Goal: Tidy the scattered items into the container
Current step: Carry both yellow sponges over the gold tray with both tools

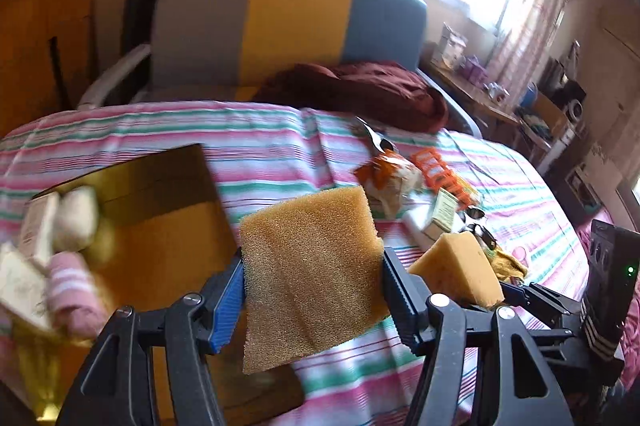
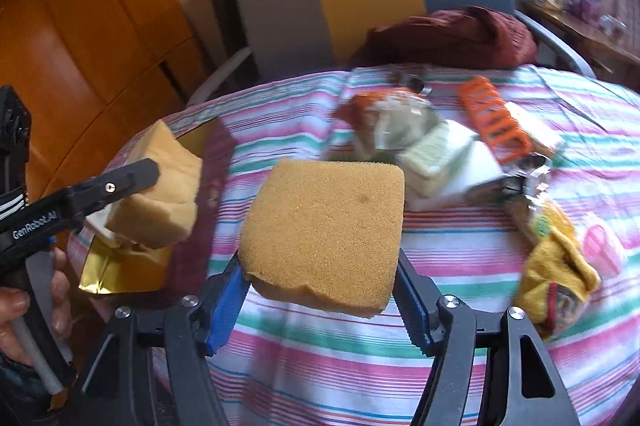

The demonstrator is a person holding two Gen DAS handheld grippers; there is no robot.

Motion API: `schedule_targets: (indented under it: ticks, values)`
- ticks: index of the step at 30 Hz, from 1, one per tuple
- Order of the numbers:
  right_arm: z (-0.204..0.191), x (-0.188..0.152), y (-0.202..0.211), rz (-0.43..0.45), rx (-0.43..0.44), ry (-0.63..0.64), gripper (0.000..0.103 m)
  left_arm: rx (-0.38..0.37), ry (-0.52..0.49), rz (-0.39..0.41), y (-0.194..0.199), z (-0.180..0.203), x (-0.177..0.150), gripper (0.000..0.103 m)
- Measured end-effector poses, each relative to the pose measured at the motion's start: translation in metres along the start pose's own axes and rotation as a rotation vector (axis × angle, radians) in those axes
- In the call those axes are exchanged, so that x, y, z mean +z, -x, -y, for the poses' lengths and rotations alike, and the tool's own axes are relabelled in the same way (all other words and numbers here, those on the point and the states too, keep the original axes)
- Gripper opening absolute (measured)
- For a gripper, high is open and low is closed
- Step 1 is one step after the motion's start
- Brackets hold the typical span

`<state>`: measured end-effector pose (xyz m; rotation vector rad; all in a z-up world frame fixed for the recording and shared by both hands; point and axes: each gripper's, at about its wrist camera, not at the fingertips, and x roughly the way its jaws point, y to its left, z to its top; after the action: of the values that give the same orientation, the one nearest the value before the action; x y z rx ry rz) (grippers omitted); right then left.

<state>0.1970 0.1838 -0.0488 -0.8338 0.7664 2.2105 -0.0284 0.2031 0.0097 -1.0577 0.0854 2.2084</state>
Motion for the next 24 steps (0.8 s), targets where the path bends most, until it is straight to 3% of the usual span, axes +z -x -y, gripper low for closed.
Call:
schedule_targets:
  ticks: [7,13,17,24]
  values:
    - [-0.06,0.007,-0.012,-0.013,0.089,0.123,0.069,0.112,0.084,0.066,0.056,-0.07,-0.026,0.064]
    - [-0.121,0.01,-0.025,-0.032,0.182,0.23,0.069,0.234,0.17,0.075,0.09,-0.131,-0.052,0.064]
    - [-0.16,0.007,-0.039,-0.057,0.222,0.308,0.069,0.281,0.214,0.05,0.094,-0.161,-0.071,0.064]
    - [-0.206,0.002,-0.079,-0.128,0.234,0.365,0.069,0.285,0.256,-0.019,0.075,-0.185,-0.095,0.064]
